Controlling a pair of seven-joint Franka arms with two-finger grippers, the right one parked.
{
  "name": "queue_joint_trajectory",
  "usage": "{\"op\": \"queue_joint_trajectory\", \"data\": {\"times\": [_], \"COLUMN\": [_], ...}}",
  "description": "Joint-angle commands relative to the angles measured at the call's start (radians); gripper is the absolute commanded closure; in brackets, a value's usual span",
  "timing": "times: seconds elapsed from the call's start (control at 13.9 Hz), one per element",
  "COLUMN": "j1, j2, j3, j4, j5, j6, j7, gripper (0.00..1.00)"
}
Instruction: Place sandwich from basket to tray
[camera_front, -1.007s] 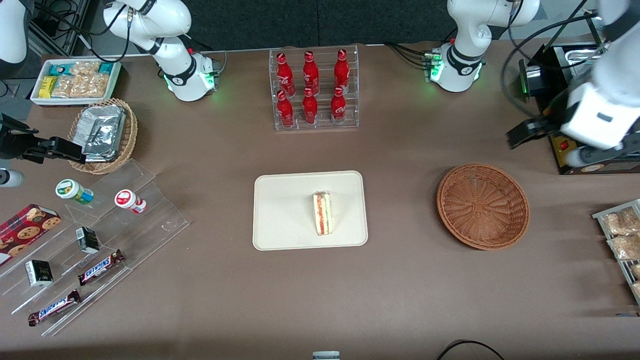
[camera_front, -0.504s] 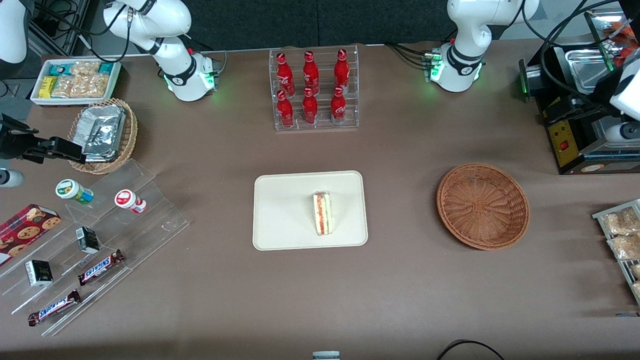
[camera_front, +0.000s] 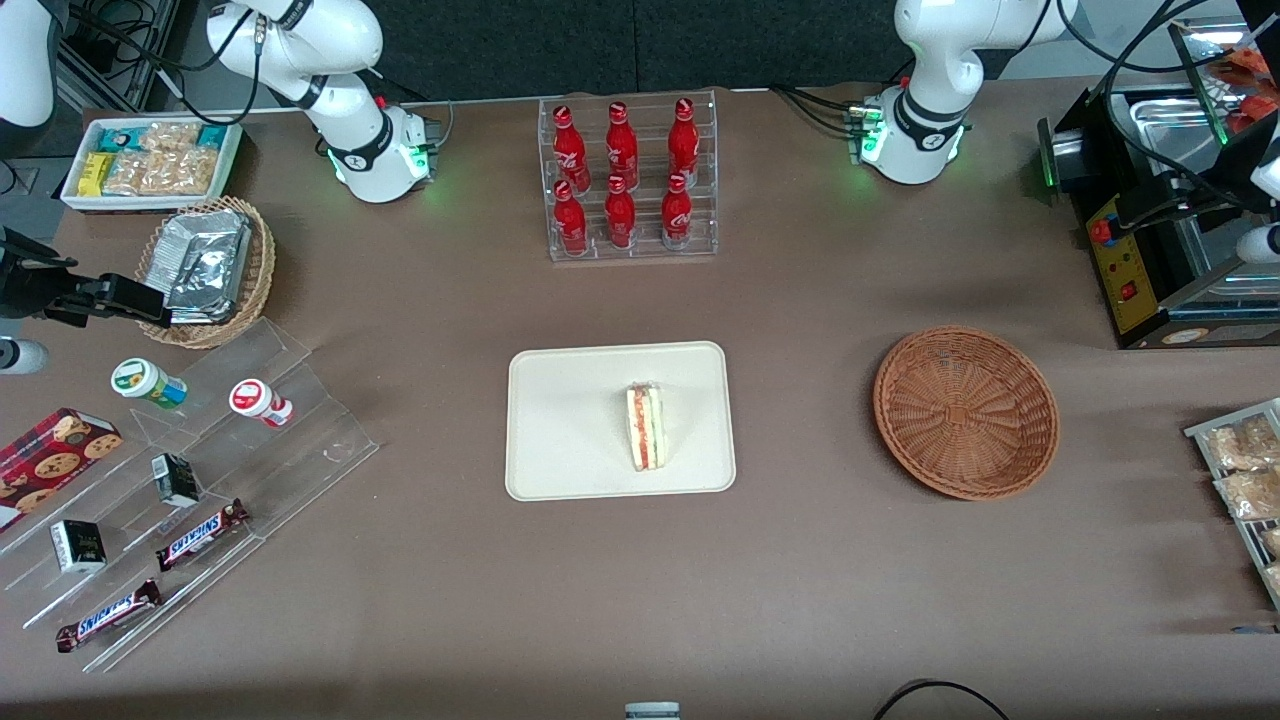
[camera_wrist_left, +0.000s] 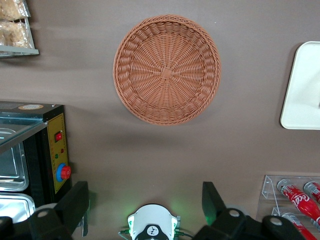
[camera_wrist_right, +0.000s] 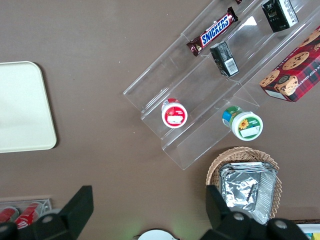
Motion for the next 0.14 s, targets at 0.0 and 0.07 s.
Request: {"op": "queue_joint_trajectory", "data": {"times": [0.0, 0.07], "j1": [-0.003, -0.010], "j2": [0.011, 0.020], "j3": [-0.010, -0.012], "j4": [0.018, 0.025], "j5": [-0.011, -0.010], "j6": [0.002, 0.002], "j7": [0.016, 0.006], "gripper": [0.00, 0.00]}}
